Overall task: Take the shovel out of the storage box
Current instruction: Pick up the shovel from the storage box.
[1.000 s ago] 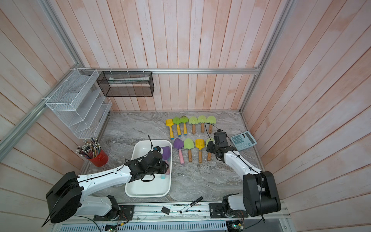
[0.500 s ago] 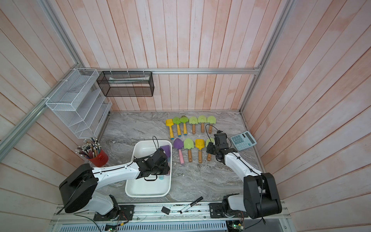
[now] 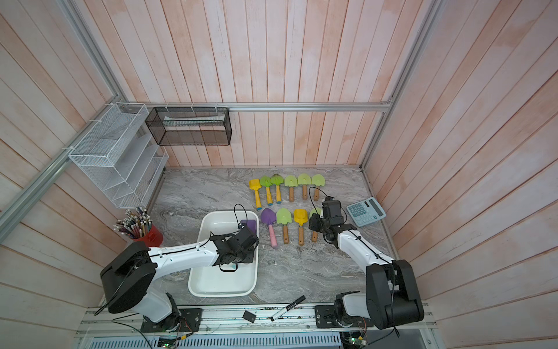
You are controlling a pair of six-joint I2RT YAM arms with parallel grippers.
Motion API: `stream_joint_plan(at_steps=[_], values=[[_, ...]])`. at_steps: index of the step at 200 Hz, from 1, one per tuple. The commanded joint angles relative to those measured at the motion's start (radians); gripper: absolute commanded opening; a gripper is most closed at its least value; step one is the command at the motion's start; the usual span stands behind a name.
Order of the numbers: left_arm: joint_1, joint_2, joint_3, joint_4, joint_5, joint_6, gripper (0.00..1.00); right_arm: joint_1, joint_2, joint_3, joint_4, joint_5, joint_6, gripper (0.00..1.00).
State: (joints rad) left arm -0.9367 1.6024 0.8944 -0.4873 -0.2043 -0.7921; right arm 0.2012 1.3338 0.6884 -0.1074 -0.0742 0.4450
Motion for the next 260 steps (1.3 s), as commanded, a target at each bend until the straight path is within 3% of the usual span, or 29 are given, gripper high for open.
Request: stream_joint_plan(at_steps=[1, 60, 104, 151, 184, 260], values=[[-0.025, 0.039, 0.041, -0.093, -0.1, 0.017, 0.34, 0.004, 0.019, -0.014, 0.024, -0.025, 0.014, 0.5], [-0.056, 0.083, 0.04, -0.086, -0.101, 0.005, 0.34, 0.013, 0.034, 0.0, 0.034, -0.039, 0.017, 0.5], [-0.06, 0.051, 0.037, -0.084, -0.104, 0.005, 0.15, 0.02, 0.034, 0.011, 0.03, -0.039, 0.014, 0.51], [-0.057, -0.115, 0.03, -0.082, -0.08, 0.008, 0.14, 0.059, -0.004, 0.022, 0.033, -0.042, 0.022, 0.5], [-0.027, -0.256, -0.024, -0.031, -0.001, 0.014, 0.14, 0.125, -0.047, 0.037, 0.053, -0.067, 0.032, 0.51], [0.317, -0.656, -0.304, 0.203, 0.399, 0.004, 0.14, 0.216, -0.123, 0.024, 0.24, -0.29, 0.132, 0.59]])
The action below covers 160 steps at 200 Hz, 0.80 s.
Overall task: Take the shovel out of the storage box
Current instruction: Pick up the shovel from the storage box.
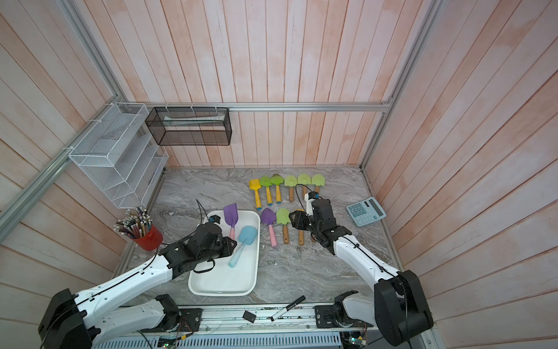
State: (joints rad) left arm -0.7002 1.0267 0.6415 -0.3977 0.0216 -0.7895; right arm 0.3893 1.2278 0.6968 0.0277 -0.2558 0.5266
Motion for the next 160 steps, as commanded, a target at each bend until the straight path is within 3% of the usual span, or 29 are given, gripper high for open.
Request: stream_joint_plan(at_steps=[1, 31, 68, 160], values=[[0.085, -0.083, -0.052, 0.116, 0.182, 0.001, 0.14, 0.03, -0.017, 0.015, 0.108, -0.11, 0.054, 0.59], [0.204, -0.161, -0.141, 0.24, 0.379, -0.033, 0.14, 0.072, 0.006, 0.013, 0.221, -0.224, 0.11, 0.61], [0.276, -0.178, -0.233, 0.456, 0.584, -0.126, 0.14, 0.135, 0.058, 0.021, 0.382, -0.348, 0.185, 0.63], [0.292, -0.142, -0.317, 0.802, 0.758, -0.287, 0.14, 0.236, 0.251, 0.051, 0.707, -0.496, 0.371, 0.64]])
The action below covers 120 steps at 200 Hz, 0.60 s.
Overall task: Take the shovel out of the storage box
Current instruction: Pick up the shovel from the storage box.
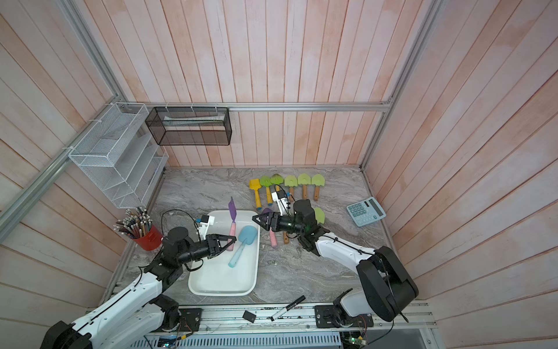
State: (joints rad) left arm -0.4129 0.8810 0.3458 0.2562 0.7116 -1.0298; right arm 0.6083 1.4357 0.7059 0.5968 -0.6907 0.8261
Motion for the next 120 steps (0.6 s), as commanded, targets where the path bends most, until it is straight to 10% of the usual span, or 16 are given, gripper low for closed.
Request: stream_joint_plan(at_steps=[1, 120], values=[[0.005, 0.004, -0.022, 0.151, 0.069, -0.047, 0.14, 0.018, 0.044, 0.042, 0.14, -0.062, 0.073, 0.64], [0.004, 0.045, -0.046, 0.316, 0.117, -0.111, 0.14, 0.132, 0.228, 0.105, 0.408, -0.135, 0.246, 0.59]])
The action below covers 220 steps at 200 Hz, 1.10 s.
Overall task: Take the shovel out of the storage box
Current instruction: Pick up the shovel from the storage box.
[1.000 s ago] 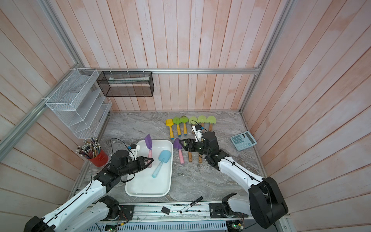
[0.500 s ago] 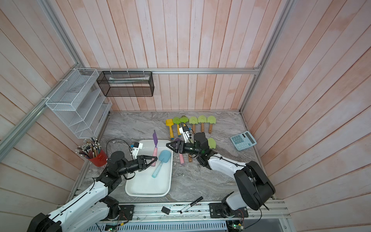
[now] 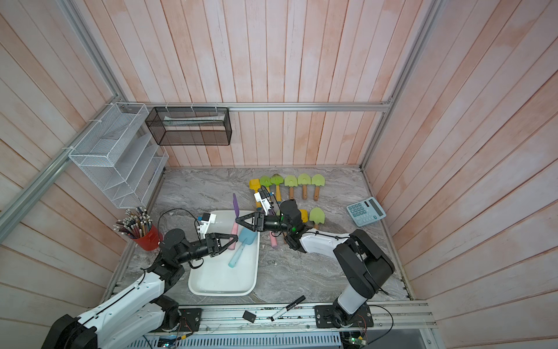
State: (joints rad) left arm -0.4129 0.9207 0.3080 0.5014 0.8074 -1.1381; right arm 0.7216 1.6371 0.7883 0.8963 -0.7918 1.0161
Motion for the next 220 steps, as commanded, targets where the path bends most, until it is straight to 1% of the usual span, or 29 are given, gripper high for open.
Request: stream_joint_plan(at_steps=[1, 37, 59, 72, 95, 128, 137, 146, 152, 176, 186, 197, 220], values=[[0.004, 0.006, -0.009, 0.071, 0.021, -0.002, 0.14, 0.02, 0.027, 0.022, 0.11, -0.033, 0.058, 0.59], [0.005, 0.016, -0.014, 0.098, 0.022, -0.008, 0.14, 0.043, 0.067, 0.031, 0.208, -0.057, 0.123, 0.52], [0.003, 0.019, -0.015, 0.11, 0.026, -0.015, 0.14, 0.045, 0.086, 0.028, 0.278, -0.065, 0.169, 0.41], [0.003, 0.017, -0.018, 0.108, 0.027, -0.017, 0.14, 0.046, 0.093, 0.031, 0.289, -0.066, 0.182, 0.37], [0.004, -0.002, -0.026, 0.091, 0.031, -0.014, 0.14, 0.044, 0.09, 0.031, 0.285, -0.053, 0.177, 0.34], [0.004, -0.017, -0.034, 0.083, 0.03, -0.013, 0.14, 0.042, 0.101, 0.033, 0.3, -0.05, 0.18, 0.14], [0.003, -0.02, -0.037, 0.081, 0.028, -0.012, 0.14, 0.04, 0.104, 0.032, 0.303, -0.046, 0.18, 0.11], [0.003, -0.023, -0.036, 0.075, 0.026, -0.01, 0.17, 0.038, 0.106, 0.027, 0.31, -0.042, 0.183, 0.08], [0.004, -0.024, -0.035, 0.069, 0.026, -0.008, 0.21, 0.036, 0.107, 0.025, 0.316, -0.039, 0.188, 0.06], [0.005, -0.034, -0.025, 0.022, 0.015, 0.014, 0.5, 0.03, 0.103, 0.017, 0.306, -0.037, 0.182, 0.04], [0.003, -0.042, -0.018, -0.011, 0.007, 0.033, 0.58, 0.022, 0.091, 0.01, 0.288, -0.034, 0.173, 0.04], [0.005, -0.051, -0.004, -0.055, -0.004, 0.058, 0.61, 0.007, 0.072, -0.001, 0.253, -0.028, 0.152, 0.04], [0.006, -0.067, 0.024, -0.142, -0.03, 0.109, 0.61, -0.039, 0.005, -0.023, 0.105, -0.01, 0.068, 0.05]])
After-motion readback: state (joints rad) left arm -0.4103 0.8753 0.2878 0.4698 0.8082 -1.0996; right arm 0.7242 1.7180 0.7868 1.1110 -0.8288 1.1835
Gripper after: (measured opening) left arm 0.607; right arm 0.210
